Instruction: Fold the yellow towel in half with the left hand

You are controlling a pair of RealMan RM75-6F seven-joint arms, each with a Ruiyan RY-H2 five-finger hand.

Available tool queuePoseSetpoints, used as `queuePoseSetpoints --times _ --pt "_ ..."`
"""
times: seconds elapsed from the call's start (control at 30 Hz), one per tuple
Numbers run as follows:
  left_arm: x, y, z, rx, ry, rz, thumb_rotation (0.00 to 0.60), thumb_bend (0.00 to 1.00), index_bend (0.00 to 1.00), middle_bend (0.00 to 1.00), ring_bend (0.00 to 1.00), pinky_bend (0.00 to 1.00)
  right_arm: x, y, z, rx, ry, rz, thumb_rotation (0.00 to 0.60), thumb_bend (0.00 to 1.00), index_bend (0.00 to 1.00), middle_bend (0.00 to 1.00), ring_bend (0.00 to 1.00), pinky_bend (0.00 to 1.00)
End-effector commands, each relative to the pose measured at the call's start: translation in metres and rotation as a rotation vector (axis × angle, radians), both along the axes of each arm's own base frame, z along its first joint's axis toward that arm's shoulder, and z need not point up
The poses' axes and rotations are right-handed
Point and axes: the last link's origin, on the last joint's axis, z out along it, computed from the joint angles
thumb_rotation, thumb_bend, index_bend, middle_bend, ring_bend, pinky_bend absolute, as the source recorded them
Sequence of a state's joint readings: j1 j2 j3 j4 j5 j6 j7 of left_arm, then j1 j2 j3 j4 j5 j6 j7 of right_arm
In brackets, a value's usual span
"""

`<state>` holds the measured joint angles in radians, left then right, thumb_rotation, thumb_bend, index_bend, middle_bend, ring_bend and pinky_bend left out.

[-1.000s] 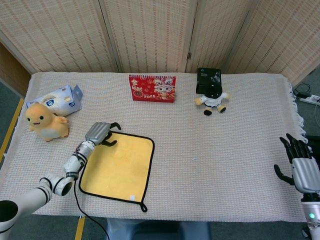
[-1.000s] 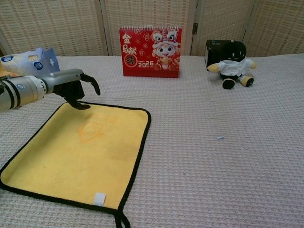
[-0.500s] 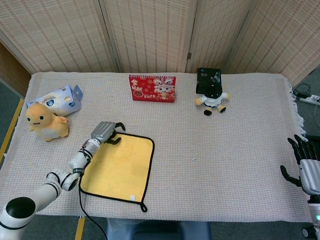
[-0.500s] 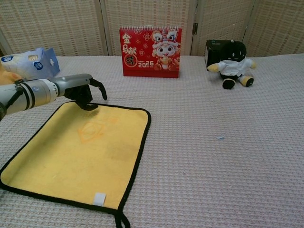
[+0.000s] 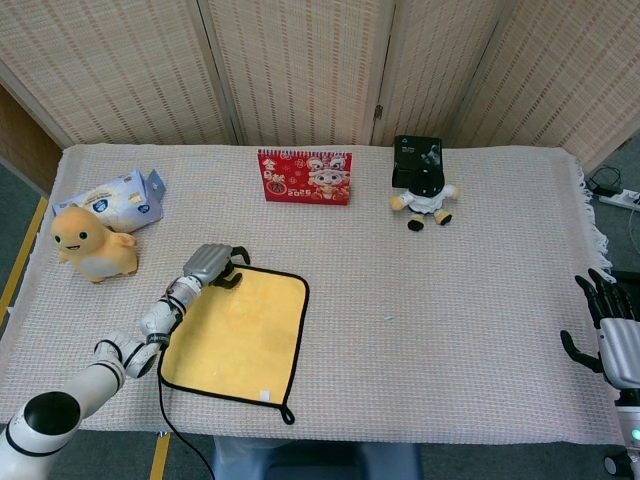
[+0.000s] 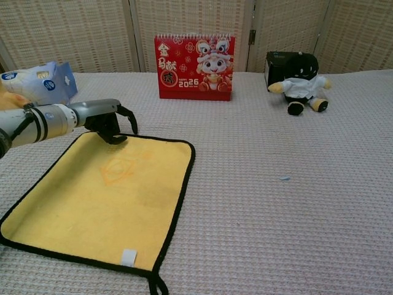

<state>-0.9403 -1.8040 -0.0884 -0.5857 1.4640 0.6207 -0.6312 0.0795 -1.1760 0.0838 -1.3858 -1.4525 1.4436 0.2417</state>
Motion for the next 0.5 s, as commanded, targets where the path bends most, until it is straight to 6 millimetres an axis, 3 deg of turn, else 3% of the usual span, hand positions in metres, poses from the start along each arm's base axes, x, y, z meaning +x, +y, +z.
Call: queuePoseSetpoints --times 0.03,0.5 --pt "-0.0004 0.0006 -0.0005 0.0 0.001 0.002 0.6 0.51 0.41 1.0 1.0 1.0 0.0 0.0002 0.0 0.001 -0.001 0.0 0.6 0.44 0.0 0.0 0.0 0.0" --pt "-0.0064 0.0011 -0.0017 0.001 -0.003 0.011 0.6 0.51 0.46 1.0 1.0 1.0 -0.0001 0.0006 0.0003 -0.001 0.001 -0.001 0.6 0.44 0.0 0.0 0.0 0.0"
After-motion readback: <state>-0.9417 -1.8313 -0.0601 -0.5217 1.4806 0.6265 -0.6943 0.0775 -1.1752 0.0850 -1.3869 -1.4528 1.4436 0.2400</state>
